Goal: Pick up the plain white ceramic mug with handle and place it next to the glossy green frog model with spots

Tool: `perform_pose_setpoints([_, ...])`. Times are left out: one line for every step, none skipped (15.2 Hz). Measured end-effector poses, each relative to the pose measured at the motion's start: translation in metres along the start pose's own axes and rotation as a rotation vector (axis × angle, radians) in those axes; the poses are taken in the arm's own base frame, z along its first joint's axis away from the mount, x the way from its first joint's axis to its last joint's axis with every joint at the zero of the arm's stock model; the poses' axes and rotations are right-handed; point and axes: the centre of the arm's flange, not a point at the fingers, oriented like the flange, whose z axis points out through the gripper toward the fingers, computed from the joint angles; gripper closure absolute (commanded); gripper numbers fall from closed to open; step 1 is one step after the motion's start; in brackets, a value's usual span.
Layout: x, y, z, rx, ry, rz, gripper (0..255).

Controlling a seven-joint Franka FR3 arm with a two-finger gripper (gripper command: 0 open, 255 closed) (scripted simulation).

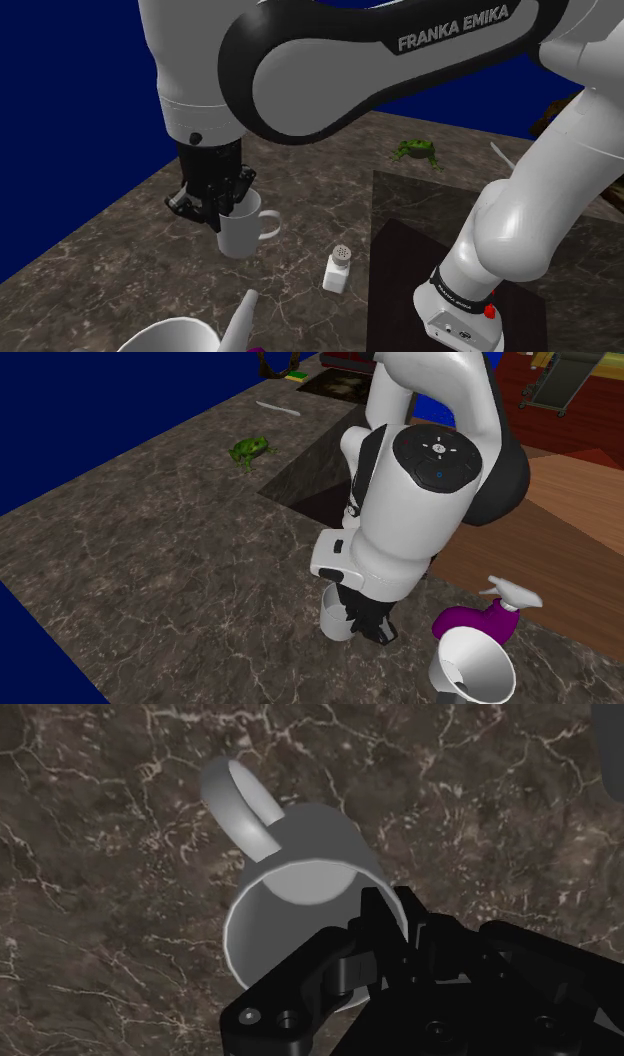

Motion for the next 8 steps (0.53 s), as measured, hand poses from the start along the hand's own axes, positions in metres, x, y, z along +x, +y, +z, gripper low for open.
perform_pose_setpoints([0.000, 0.001, -0.005, 0.000, 0.000, 0.000, 255])
perform_pose_setpoints([0.000, 0.000, -0.010, 0.000, 0.000, 0.000, 255])
perform_pose_setpoints([0.000, 0.000, -0.015, 0.000, 0.000, 0.000, 255])
perform_pose_setpoints([0.001, 0.000, -0.020, 0.000, 0.000, 0.000, 255])
perform_pose_setpoints([0.002, 0.000, -0.026, 0.000, 0.000, 0.000, 255])
perform_pose_setpoints([0.002, 0.001, -0.031, 0.000, 0.000, 0.000, 255])
perform_pose_setpoints([0.003, 0.001, -0.036, 0.000, 0.000, 0.000, 255])
perform_pose_setpoints([0.003, 0.001, -0.041, 0.000, 0.000, 0.000, 255])
